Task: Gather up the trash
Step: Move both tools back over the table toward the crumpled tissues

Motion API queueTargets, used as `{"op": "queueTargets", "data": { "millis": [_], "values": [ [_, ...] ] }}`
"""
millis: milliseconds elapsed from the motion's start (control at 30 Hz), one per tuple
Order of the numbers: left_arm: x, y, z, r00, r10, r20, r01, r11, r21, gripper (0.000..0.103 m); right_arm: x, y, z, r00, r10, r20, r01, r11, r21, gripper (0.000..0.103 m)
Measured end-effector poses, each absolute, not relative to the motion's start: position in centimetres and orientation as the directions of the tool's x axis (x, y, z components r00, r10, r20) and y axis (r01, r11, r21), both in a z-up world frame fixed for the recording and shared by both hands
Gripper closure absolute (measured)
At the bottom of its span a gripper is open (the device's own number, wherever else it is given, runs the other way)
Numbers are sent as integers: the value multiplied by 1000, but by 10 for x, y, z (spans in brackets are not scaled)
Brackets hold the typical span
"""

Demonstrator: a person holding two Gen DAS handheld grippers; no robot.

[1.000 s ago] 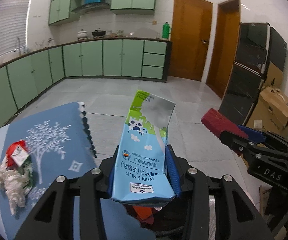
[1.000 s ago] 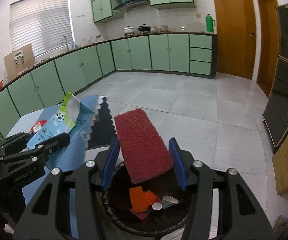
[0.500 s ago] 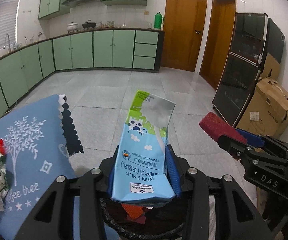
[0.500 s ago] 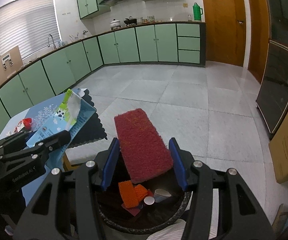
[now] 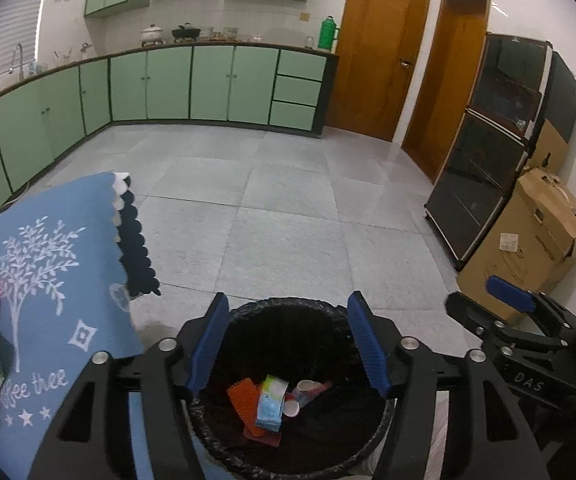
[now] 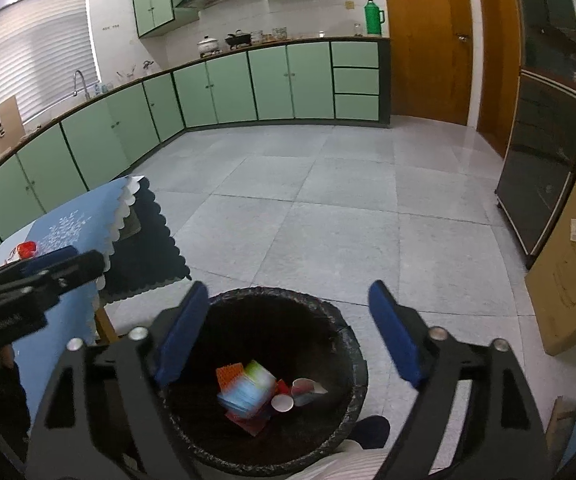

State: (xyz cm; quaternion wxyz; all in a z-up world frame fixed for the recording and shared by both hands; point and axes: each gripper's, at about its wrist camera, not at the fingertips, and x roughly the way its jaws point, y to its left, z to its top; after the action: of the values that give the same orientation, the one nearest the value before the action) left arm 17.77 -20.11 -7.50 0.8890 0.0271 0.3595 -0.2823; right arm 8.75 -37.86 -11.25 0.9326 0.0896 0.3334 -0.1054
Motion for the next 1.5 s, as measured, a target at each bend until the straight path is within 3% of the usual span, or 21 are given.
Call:
{"op": "queueTargets", "data": {
  "millis": [167, 400, 1133, 1500],
  "values": [
    [175, -175, -65, 628, -448, -636, 482, 866, -134, 24, 87, -374, -106, 764, -134, -631, 260, 959, 110, 7],
    [163, -122, -51, 690, -380, -616, 409, 907, -102, 19, 91, -343, -95, 787, -78, -612, 199, 971, 132, 7],
    [130, 100, -64, 784, -9, -621, -23, 999, -44, 18, 133, -151, -80, 797, 184, -575, -139, 983, 123, 7],
    [132, 164, -83, 756, 84, -649, -136, 990, -31, 18, 159, -68, -93, 754, 266, -600, -235, 963, 132, 7]
  ]
}}
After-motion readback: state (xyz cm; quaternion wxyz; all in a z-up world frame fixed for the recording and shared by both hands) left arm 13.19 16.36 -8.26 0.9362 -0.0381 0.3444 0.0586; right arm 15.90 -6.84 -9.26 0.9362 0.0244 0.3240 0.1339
